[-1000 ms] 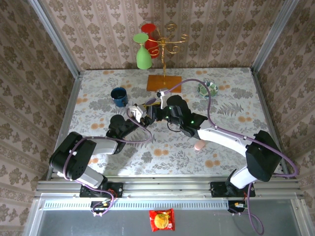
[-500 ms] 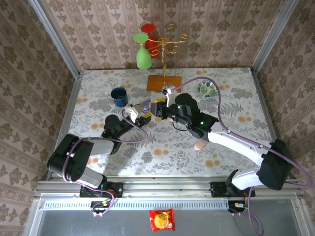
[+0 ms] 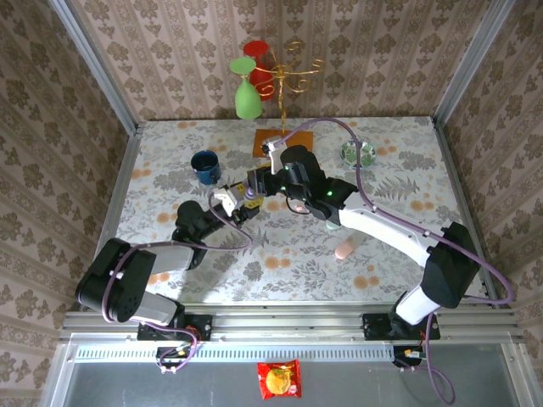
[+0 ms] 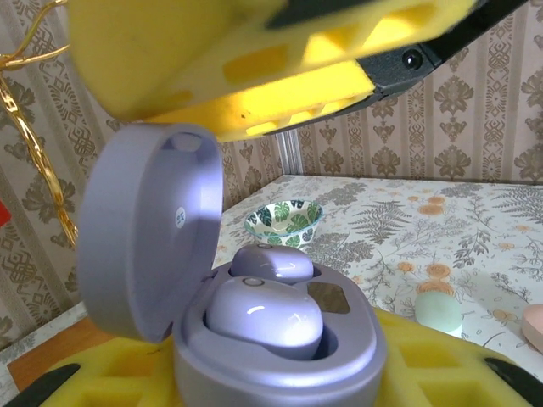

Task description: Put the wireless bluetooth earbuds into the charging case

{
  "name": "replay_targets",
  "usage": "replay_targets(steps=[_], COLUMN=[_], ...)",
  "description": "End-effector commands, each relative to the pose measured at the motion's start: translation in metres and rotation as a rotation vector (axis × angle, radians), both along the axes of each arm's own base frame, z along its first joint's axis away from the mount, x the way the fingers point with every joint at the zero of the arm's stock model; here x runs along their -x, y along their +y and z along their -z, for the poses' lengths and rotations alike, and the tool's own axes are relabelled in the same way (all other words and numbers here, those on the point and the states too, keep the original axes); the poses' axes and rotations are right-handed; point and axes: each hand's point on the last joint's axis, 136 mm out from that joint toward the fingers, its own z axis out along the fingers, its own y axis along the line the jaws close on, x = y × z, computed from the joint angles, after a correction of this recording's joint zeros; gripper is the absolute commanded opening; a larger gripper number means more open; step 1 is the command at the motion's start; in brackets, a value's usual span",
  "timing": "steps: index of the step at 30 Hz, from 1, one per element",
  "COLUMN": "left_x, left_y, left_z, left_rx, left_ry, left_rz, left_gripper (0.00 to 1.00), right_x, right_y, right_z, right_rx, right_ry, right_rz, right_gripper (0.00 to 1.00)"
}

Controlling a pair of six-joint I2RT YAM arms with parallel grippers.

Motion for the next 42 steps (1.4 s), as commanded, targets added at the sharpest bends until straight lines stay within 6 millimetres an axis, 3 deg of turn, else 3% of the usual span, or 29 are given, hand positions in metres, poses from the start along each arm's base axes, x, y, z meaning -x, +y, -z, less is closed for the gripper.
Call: replay_targets(steps=[1, 5, 10, 15, 19, 23, 31, 42], left_x=[-0.002, -0.009, -0.013, -0.012, -0.012, -0.009, -0.006, -0.015], left_y=[0.008, 0.012, 0.011, 0.008, 0.002, -0.006, -0.015, -0.017], left_z=[-0.021, -0.031, -0.039, -0.046, -0.051, -0.054, -0.05, -0.039], left_rx=[0.065, 0.125, 0.174, 0.219, 0.239, 0.233, 0.203, 0.173], left_ry=[-0.018, 0.029, 0.074, 0.127, 0.154, 0.144, 0.123, 0.113], left_rz=[-0.04, -0.077, -0.072, -0.037, 0.001, 0.032, 0.063, 0.036], left_gripper=[0.42, 0.42, 0.41, 0.41, 0.41, 0.42, 0.42, 0.42], right_x=[0.0, 0.005, 0.01, 0.016, 0.018, 0.017, 0.017, 0.008], right_y=[-0.007, -0.015, -0.027, -0.035, -0.03, -0.022, -0.01, -0.012], right_z=[0.004, 0.007, -0.003, -0.011, -0.012, -0.007, -0.005, 0.013], right_rx=[0.057, 0.086, 0.02, -0.292, -0.549, -0.672, -0.779, -0.791], right_ry=[0.0, 0.006, 0.013, 0.176, 0.333, 0.454, 0.536, 0.595], right_rz=[0.003, 0.007, 0.037, -0.003, -0.134, -0.218, -0.305, -0.283], right_gripper=[0.38, 0.41, 0.43, 0.65, 0.73, 0.76, 0.71, 0.36])
